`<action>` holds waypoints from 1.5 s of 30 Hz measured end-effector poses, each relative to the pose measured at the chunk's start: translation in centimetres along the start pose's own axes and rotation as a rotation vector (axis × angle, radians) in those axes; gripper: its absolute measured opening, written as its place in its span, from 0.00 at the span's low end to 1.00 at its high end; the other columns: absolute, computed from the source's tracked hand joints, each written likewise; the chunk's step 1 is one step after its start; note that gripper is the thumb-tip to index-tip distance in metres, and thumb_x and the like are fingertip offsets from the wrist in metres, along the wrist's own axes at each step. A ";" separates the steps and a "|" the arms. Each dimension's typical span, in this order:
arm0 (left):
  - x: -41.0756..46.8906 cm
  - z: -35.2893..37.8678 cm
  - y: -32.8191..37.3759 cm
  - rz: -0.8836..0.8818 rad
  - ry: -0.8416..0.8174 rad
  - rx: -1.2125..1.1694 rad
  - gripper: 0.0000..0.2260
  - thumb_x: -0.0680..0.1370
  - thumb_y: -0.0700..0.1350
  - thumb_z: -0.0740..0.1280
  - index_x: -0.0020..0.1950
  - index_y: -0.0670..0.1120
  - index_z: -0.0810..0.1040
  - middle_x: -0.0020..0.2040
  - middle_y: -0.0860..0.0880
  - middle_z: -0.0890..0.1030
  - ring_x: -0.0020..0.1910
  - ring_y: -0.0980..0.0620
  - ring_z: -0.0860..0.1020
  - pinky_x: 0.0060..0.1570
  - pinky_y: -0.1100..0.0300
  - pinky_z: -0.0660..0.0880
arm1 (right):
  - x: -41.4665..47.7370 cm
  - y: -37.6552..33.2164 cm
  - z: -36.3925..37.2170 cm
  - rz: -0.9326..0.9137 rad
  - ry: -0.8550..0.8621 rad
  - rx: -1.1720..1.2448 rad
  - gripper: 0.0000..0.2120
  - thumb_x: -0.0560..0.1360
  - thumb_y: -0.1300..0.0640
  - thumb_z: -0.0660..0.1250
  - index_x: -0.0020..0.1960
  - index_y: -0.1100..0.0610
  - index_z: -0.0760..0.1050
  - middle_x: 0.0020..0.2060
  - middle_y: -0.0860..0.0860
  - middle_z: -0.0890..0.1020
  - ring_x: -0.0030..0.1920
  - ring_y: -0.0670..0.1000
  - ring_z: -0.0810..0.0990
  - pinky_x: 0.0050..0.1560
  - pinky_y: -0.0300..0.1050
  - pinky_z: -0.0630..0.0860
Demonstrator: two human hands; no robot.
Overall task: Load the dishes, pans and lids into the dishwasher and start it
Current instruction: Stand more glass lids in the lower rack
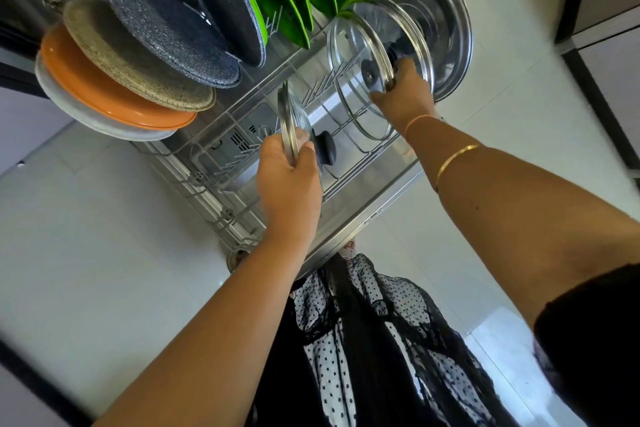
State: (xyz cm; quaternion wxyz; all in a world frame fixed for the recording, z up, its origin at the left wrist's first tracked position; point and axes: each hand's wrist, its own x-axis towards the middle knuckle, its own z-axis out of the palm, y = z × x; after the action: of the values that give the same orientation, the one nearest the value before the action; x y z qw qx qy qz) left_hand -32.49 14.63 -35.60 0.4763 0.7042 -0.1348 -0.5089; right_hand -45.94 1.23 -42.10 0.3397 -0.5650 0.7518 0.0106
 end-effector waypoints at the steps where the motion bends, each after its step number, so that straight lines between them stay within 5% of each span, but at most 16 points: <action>1: 0.2 0.0 0.1 -0.003 0.001 -0.016 0.10 0.77 0.34 0.63 0.42 0.49 0.71 0.37 0.54 0.75 0.34 0.58 0.74 0.40 0.59 0.74 | -0.5 0.1 0.1 -0.016 0.054 0.028 0.25 0.75 0.54 0.67 0.68 0.58 0.62 0.54 0.55 0.77 0.54 0.56 0.78 0.57 0.51 0.76; 4: 0.7 -0.1 0.4 -0.047 0.010 -0.069 0.11 0.76 0.31 0.61 0.43 0.48 0.70 0.37 0.54 0.78 0.34 0.59 0.75 0.40 0.60 0.74 | -2.6 0.6 0.7 -0.177 0.344 -0.017 0.25 0.76 0.52 0.63 0.70 0.58 0.62 0.64 0.56 0.72 0.62 0.55 0.73 0.62 0.50 0.73; 7: 1.7 0.2 0.9 -0.146 0.044 -0.154 0.10 0.76 0.32 0.61 0.44 0.47 0.70 0.39 0.54 0.80 0.39 0.54 0.79 0.39 0.61 0.77 | -6.1 1.3 1.7 -0.359 0.488 -0.027 0.18 0.76 0.57 0.59 0.65 0.60 0.68 0.59 0.57 0.74 0.58 0.54 0.73 0.55 0.44 0.74; 12: 4.3 1.7 1.7 -0.258 0.094 -0.270 0.08 0.77 0.34 0.62 0.44 0.45 0.66 0.41 0.47 0.77 0.42 0.46 0.78 0.47 0.48 0.77 | -11.4 2.2 3.6 -0.453 0.184 0.165 0.22 0.71 0.69 0.60 0.64 0.61 0.69 0.58 0.55 0.75 0.50 0.46 0.74 0.46 0.27 0.68; 15: 5.7 3.1 2.0 -0.276 0.081 -0.286 0.07 0.77 0.33 0.60 0.54 0.39 0.67 0.46 0.44 0.77 0.45 0.44 0.80 0.45 0.47 0.79 | -12.4 2.5 4.0 -0.453 -0.004 0.225 0.27 0.71 0.66 0.61 0.70 0.60 0.63 0.64 0.54 0.70 0.53 0.45 0.70 0.60 0.34 0.69; 18: 7.2 4.4 2.0 -0.314 0.052 -0.287 0.16 0.77 0.32 0.58 0.64 0.37 0.65 0.48 0.44 0.77 0.48 0.43 0.81 0.42 0.47 0.80 | -11.9 2.6 4.3 -0.483 -0.126 0.122 0.35 0.72 0.57 0.65 0.75 0.60 0.54 0.72 0.56 0.61 0.70 0.54 0.63 0.72 0.51 0.62; 20: 7.8 5.5 2.0 -0.316 0.023 -0.266 0.17 0.77 0.32 0.57 0.66 0.37 0.64 0.48 0.45 0.77 0.47 0.45 0.81 0.37 0.50 0.79 | -10.9 2.7 4.2 -0.436 -0.108 0.077 0.38 0.74 0.53 0.66 0.76 0.59 0.50 0.74 0.56 0.57 0.74 0.56 0.57 0.73 0.52 0.60; 23: 8.3 6.7 1.8 -0.285 -0.013 -0.209 0.16 0.77 0.32 0.58 0.65 0.37 0.64 0.48 0.44 0.78 0.50 0.42 0.81 0.40 0.48 0.80 | -9.1 2.6 3.9 -0.302 -0.053 0.020 0.38 0.76 0.50 0.65 0.77 0.55 0.46 0.76 0.54 0.54 0.71 0.55 0.64 0.66 0.50 0.70; 26: 8.3 7.9 1.0 -0.228 -0.074 -0.122 0.13 0.77 0.34 0.62 0.59 0.40 0.65 0.54 0.41 0.77 0.50 0.42 0.81 0.49 0.41 0.79 | -7.4 2.2 3.5 -0.255 -0.012 -0.048 0.32 0.78 0.53 0.62 0.76 0.56 0.50 0.68 0.56 0.69 0.53 0.56 0.79 0.46 0.47 0.76; 29: 8.0 9.1 0.5 -0.160 -0.157 0.040 0.13 0.77 0.37 0.64 0.57 0.45 0.64 0.53 0.43 0.75 0.52 0.45 0.79 0.53 0.43 0.78 | -5.6 1.9 3.5 -0.217 0.014 -0.050 0.20 0.77 0.61 0.59 0.68 0.56 0.60 0.49 0.56 0.80 0.44 0.58 0.80 0.45 0.53 0.78; 32: 7.9 9.8 0.3 -0.102 -0.262 0.201 0.17 0.78 0.40 0.64 0.65 0.44 0.64 0.60 0.44 0.74 0.57 0.46 0.77 0.58 0.48 0.76 | -4.0 1.6 3.3 -0.173 0.048 -0.015 0.15 0.78 0.62 0.57 0.64 0.58 0.65 0.44 0.57 0.81 0.44 0.60 0.80 0.46 0.56 0.78; 35: 7.6 8.9 -0.6 -0.077 -0.349 0.363 0.10 0.80 0.43 0.60 0.61 0.47 0.68 0.54 0.48 0.75 0.55 0.50 0.75 0.56 0.54 0.74 | -3.1 1.2 2.8 -0.178 0.033 -0.015 0.13 0.77 0.62 0.57 0.62 0.59 0.67 0.45 0.57 0.81 0.45 0.59 0.80 0.43 0.51 0.76; 45: 8.6 1.6 -5.1 -0.143 -0.135 0.611 0.13 0.79 0.39 0.59 0.63 0.44 0.71 0.60 0.45 0.76 0.48 0.52 0.73 0.43 0.63 0.70 | -3.4 1.4 2.7 -0.203 0.041 -0.004 0.17 0.78 0.61 0.57 0.66 0.58 0.67 0.37 0.52 0.74 0.39 0.56 0.77 0.48 0.54 0.79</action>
State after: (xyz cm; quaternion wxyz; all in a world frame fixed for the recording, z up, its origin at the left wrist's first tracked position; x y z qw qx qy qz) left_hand -31.57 10.57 -44.87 0.1961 0.7871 -0.2627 -0.5225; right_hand -45.35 5.73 -42.89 0.3225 -0.6392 0.6973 -0.0339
